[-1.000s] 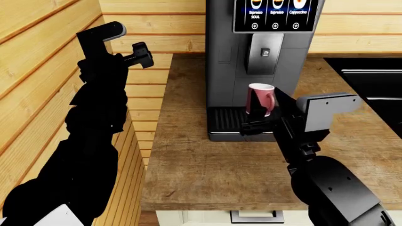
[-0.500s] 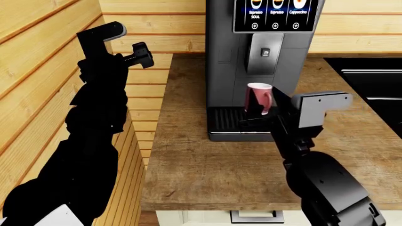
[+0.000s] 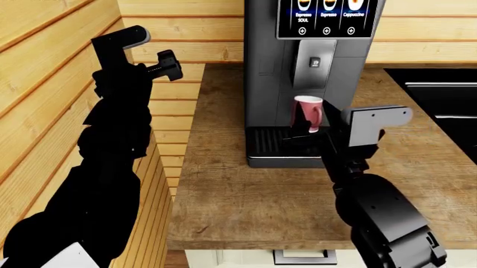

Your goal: Pick the mug from the cabinet, place it under the coffee machine dispenser, and press the start button.

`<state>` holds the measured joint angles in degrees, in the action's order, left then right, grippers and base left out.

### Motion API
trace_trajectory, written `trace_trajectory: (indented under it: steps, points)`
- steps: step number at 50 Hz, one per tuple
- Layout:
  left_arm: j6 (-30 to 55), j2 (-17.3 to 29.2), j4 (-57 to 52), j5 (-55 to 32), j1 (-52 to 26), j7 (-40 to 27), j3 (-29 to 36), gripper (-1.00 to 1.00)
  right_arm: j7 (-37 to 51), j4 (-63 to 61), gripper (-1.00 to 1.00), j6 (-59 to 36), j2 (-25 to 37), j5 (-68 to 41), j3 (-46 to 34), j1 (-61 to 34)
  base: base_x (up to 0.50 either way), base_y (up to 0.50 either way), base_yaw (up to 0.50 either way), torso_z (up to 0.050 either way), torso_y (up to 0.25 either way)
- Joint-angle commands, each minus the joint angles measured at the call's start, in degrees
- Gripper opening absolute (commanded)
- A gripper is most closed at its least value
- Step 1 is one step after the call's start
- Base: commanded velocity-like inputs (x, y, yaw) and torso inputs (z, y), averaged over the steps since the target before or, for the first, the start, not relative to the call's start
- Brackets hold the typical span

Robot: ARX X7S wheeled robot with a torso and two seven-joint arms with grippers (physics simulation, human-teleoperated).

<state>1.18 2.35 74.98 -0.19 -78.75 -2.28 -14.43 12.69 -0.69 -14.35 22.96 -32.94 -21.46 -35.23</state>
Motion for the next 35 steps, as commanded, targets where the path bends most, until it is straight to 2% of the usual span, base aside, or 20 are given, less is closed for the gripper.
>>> trace_trajectory:
  steps: [1, 35]
  points:
    - [0.0, -0.03, 0.0, 0.03, 0.0, -0.01, 0.14, 1.0, -0.71, 2.67, -1.0, 1.36, -0.86, 2.13, -0.31, -0.64, 0.0, 0.0, 0.0, 0.0, 0.0]
    - [-0.01, -0.01, 0.0, -0.07, -0.03, 0.31, 0.16, 1.0, -2.05, 9.7, -1.0, 5.48, -2.54, 4.06, -1.37, 0.08, 0.0, 0.0, 0.0, 0.0, 0.0]
